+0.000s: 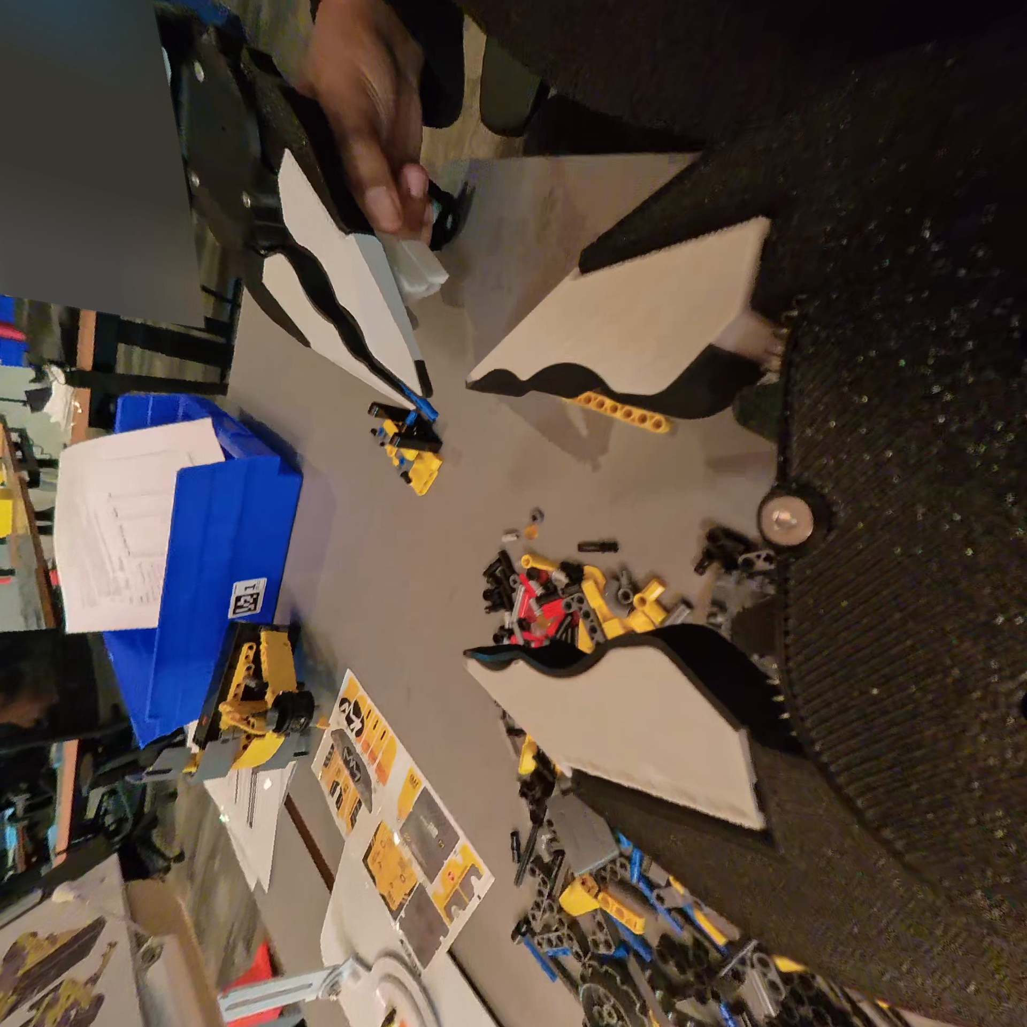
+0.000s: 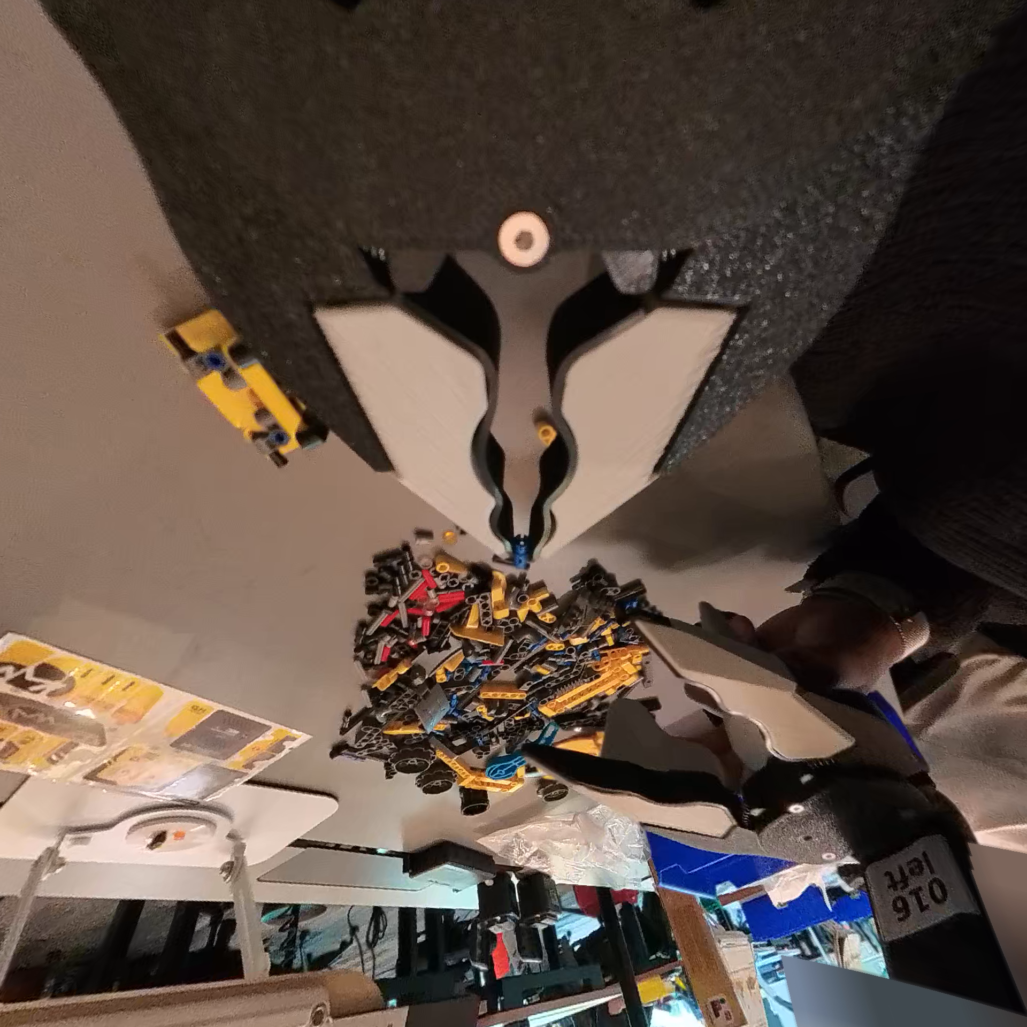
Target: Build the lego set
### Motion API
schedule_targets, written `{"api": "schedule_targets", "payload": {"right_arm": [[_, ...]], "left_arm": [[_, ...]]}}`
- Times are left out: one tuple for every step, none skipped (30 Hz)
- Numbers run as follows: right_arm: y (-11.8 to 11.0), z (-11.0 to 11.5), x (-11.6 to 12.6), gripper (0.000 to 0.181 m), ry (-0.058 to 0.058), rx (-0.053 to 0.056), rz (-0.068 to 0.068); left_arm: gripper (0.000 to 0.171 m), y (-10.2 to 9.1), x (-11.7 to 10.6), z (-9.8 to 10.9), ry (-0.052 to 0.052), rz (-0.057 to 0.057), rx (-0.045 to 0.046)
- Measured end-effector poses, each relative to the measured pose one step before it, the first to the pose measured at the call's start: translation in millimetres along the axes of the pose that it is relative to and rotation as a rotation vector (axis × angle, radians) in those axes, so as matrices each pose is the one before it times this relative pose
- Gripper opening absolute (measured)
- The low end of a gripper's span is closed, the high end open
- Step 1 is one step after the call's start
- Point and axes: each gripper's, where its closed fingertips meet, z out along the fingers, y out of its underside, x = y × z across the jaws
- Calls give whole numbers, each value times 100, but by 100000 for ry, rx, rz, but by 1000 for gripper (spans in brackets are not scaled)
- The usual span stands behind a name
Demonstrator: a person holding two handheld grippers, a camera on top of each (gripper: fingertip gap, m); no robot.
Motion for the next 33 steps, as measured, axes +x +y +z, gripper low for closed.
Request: {"api": "schedule_targets", "payload": {"right_arm": [[-189, 302, 26, 4, -634, 63, -647], [-178, 246, -227, 4, -1543, 369, -6], [-80, 187, -418, 4, -2055, 243, 404], [128, 142, -516, 4, -2052, -639, 353], [419, 106, -561, 4, -1904, -2048, 260], [612, 66, -510, 4, -1316, -3019, 403], [643, 11, -533, 4, -1256, -2995, 601], [535, 0, -598, 4, -1506, -2154, 966], [452, -15, -642, 4, -1554, -1628, 1136], [392, 22, -599, 4, -1145, -1384, 504], [366, 40, -424, 4, -99, -1183, -319], [279, 78, -312, 4, 450, -898, -756], [180, 103, -315, 4, 173, -455, -694], [61, 125, -321, 4, -210, 5, -414], [-42, 140, -389, 4, -740, 509, -187], [-38, 147, -475, 4, -1503, 316, 162], [-32, 172, -442, 4, -1408, 101, 234], [-46, 157, -353, 4, -772, 120, -239], [-17, 150, -308, 4, -504, -368, -653], [-36, 130, -230, 4, -34, -639, -904], [-137, 90, -203, 4, 120, -269, -1172], [-215, 67, -212, 4, -6, -32, -1164], [-231, 49, -205, 4, 27, 32, -1032], [-240, 36, -186, 4, 89, 111, -972], [-201, 35, -189, 4, 128, 56, -856], [-94, 57, -176, 4, 226, -234, -711], [-4, 73, -194, 4, 208, -398, -669], [58, 81, -219, 4, 138, -373, -662], [125, 86, -210, 4, 233, -409, -538], [149, 81, -213, 4, 205, -536, -543], [151, 52, -175, 4, 397, -353, -611], [148, 48, -79, 4, 789, -326, -489], [164, 53, -30, 4, 704, -561, -254]], "left_arm": [[88, 10, -272, 238, -1122, 66, -502], [88, 15, -56, 183, -429, -325, -396], [88, -49, 119, 87, -125, -90, 424], [87, -4, 200, 10, -148, 247, 710], [87, 138, 244, -54, -181, 650, 108], [87, 289, 230, -112, -448, 1134, -787], [87, 364, 137, -176, -1133, 1508, -1397], [88, 391, 4, -273, -1970, 1289, -1659], [88, 349, -2, -331, -1924, 646, -1451], [87, 277, 106, -403, -1175, 176, -709], [87, 178, 173, -453, -742, -153, 186], [86, 153, 169, -449, -564, -640, 626], [85, 160, 198, -406, -109, -1039, 720], [85, 150, 218, -346, 272, -1298, 708], [85, 161, 234, -276, 607, -1341, 473], [85, 205, 241, -207, 755, -1054, -142], [85, 223, 208, -159, 571, -401, -639], [85, 207, 162, -150, 221, 380, -718], [85, 181, 101, -129, -146, 874, -756], [85, 155, 42, -137, -477, 946, -689], [85, 93, 39, -134, -476, 741, -243], [85, 9, 62, -139, -231, 408, 441], [85, -45, 126, -140, 124, -270, 938], [85, -29, 201, -115, 665, -917, 991], [84, 19, 218, -85, 791, -959, 1021], [84, 87, 149, -37, 379, -906, 830], [84, 137, 72, 19, -36, -1138, 497], [83, 160, 107, 60, 246, -1067, 537], [83, 164, 128, 67, 310, -1044, 480], [81, 61, 24, -27, -449, -139, -263], [81, -101, 33, -98, -654, 841, 794], [80, -97, 5, -83, -503, 639, 783], [80, -29, -57, -56, -554, -32, 399]]}}
